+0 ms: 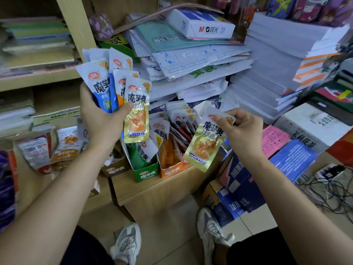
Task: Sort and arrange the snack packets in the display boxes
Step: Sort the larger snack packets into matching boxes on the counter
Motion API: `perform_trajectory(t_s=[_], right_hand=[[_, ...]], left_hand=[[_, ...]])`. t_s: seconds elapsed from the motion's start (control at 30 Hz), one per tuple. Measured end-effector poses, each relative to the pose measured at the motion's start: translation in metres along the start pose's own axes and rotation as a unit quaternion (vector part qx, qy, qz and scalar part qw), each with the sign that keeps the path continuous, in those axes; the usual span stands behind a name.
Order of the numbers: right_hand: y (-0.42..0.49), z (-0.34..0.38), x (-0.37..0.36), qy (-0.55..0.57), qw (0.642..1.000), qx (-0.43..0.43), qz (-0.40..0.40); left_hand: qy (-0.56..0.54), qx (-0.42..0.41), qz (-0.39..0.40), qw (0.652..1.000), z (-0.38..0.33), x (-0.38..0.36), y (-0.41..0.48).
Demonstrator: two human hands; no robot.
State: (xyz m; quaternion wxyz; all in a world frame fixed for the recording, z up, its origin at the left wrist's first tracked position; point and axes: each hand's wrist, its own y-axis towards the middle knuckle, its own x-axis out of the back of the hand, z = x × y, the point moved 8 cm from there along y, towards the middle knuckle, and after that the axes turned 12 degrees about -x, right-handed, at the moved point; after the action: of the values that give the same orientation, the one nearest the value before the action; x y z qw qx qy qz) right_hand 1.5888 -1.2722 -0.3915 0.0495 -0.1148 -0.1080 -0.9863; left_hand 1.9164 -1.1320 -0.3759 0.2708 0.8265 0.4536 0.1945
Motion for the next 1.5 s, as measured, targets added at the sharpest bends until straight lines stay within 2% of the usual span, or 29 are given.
perform_trajectory(t_s=[0.07,0.2,0.47,0.7,0.8,0.9,0.97,1.0,1.07,1.1,1.17,1.23,1.33,1.43,1.5], right_hand=[[-0.010,0.022,-0.012,-0.033,0.997,0.053,-0.035],[-0.027,0.054,-0.041,-0.012,0.992,0.112,-0.053],[-0.037,0.060,-0.134,0.028,0.995,0.088,0.038],[-0.067,0.074,-0.200,-0.080,0.971,0.227,-0.020],[-0.081,0.066,-0.238,-0.151,0.943,0.296,0.029],[-0.078,0.041,-0.279,-0.240,0.924,0.219,0.202],[-0.085,0.030,-0.295,-0.248,0.896,0.174,0.326],[-0.088,0.029,-0.296,-0.228,0.892,0.159,0.357],[-0.081,0.032,-0.281,-0.114,0.927,0.069,0.350],[-0.078,0.037,-0.269,-0.029,0.943,-0.010,0.331],[-0.078,0.039,-0.257,0.120,0.921,-0.137,0.345],[-0.081,0.049,-0.251,0.146,0.912,-0.123,0.362],[-0.081,0.054,-0.239,0.156,0.921,-0.085,0.346],[-0.070,0.049,-0.215,0.163,0.933,-0.105,0.302],[-0.063,0.038,-0.202,0.175,0.926,-0.152,0.298]], left_hand=[[0.009,0.004,-0.016,1.000,0.004,0.016,0.003],[0.023,0.019,-0.044,0.999,0.015,0.049,0.008],[0.041,0.058,-0.058,0.996,0.031,0.105,0.013],[0.061,0.076,-0.063,0.993,0.042,0.142,0.011],[0.060,0.092,-0.050,0.993,0.051,0.149,0.009],[0.057,0.099,-0.040,0.993,0.054,0.150,0.009],[0.041,0.106,-0.035,0.993,0.053,0.148,0.009],[0.028,0.110,-0.031,0.993,0.053,0.146,0.009],[-0.007,0.125,-0.021,0.992,0.053,0.140,0.007],[-0.031,0.137,-0.017,0.990,0.053,0.135,0.005],[-0.076,0.161,-0.006,0.984,0.052,0.122,0.000],[-0.110,0.172,0.012,0.979,0.044,0.101,-0.009],[-0.158,0.189,0.018,0.969,0.032,0.072,-0.024],[-0.183,0.232,0.007,0.955,0.031,0.056,-0.035],[-0.179,0.240,0.013,0.954,0.031,0.048,-0.036]])
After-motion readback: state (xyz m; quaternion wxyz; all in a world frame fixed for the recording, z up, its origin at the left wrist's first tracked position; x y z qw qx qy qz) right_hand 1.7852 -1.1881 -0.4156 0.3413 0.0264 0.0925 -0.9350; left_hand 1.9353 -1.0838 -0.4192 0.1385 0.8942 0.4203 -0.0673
